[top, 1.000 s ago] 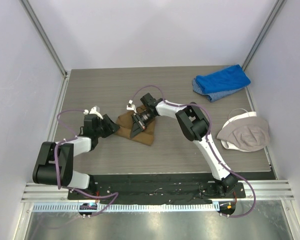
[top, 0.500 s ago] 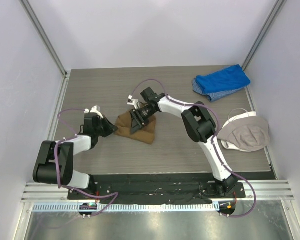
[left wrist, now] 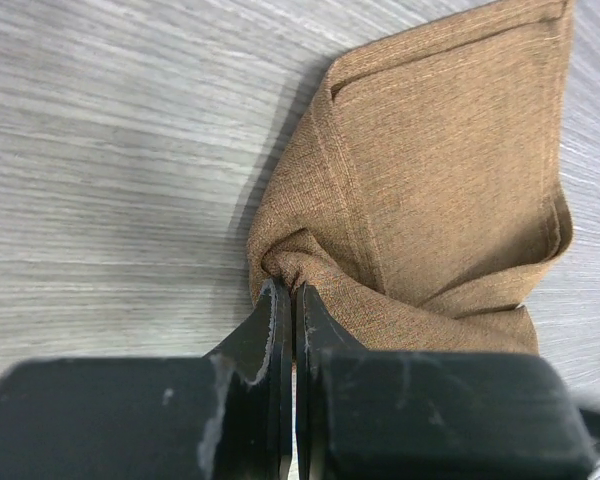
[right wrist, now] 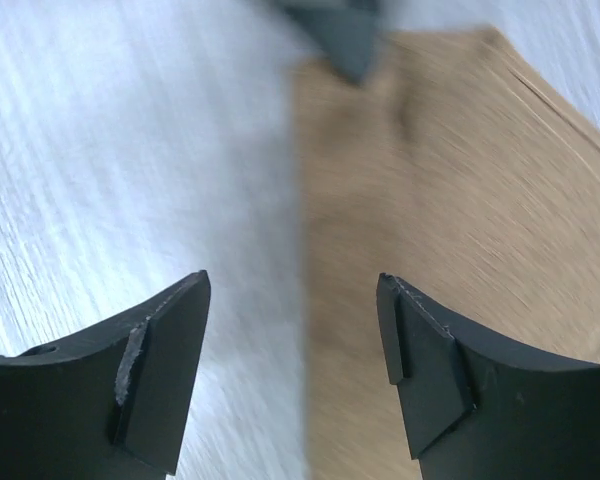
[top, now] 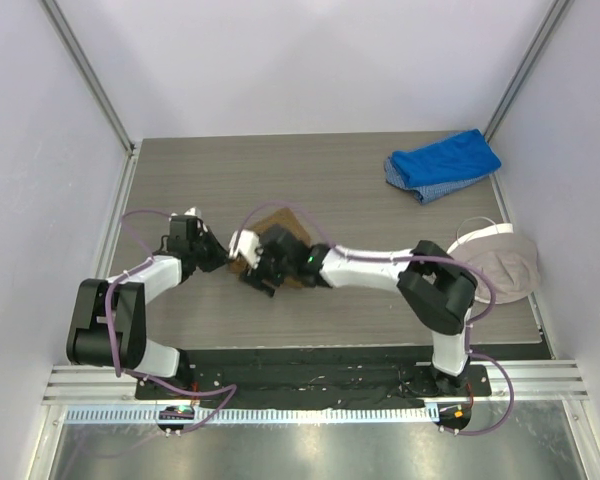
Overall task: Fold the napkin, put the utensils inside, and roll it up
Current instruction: Roll the napkin with the utensil
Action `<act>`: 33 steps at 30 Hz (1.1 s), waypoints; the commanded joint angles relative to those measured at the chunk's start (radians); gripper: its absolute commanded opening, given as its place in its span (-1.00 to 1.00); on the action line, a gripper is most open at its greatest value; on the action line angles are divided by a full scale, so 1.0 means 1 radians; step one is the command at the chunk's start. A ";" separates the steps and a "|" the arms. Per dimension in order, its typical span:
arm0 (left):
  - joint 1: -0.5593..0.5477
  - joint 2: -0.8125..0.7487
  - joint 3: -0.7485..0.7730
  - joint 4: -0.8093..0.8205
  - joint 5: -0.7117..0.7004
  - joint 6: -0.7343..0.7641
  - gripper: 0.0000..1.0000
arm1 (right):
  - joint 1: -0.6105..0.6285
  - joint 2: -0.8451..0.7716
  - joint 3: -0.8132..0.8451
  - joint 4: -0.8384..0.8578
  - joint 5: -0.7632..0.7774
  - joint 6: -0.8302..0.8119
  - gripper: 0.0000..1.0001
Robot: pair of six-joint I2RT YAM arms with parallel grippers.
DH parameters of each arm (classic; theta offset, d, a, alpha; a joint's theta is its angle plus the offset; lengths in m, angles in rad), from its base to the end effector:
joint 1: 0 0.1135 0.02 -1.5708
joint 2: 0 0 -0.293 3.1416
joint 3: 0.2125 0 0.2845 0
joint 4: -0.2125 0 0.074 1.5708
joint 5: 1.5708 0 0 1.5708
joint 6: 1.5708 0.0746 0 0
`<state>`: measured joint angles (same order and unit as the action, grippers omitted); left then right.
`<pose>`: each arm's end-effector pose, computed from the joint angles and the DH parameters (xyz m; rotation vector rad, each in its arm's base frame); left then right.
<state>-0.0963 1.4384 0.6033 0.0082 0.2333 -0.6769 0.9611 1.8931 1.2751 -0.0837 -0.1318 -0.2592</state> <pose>0.3086 -0.0471 0.1302 -0.5974 2.3934 -0.6299 0.2710 0.4051 0.1837 -1.3863 1.8589 0.5135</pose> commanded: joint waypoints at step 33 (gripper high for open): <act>0.000 0.017 0.050 -0.111 0.008 0.004 -1.00 | 0.099 0.086 -0.010 0.239 0.284 -0.290 0.47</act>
<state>-0.0963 1.4487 0.6346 -0.0704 0.2337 -0.6804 1.0702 1.9942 1.2194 0.1123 0.1623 -0.5327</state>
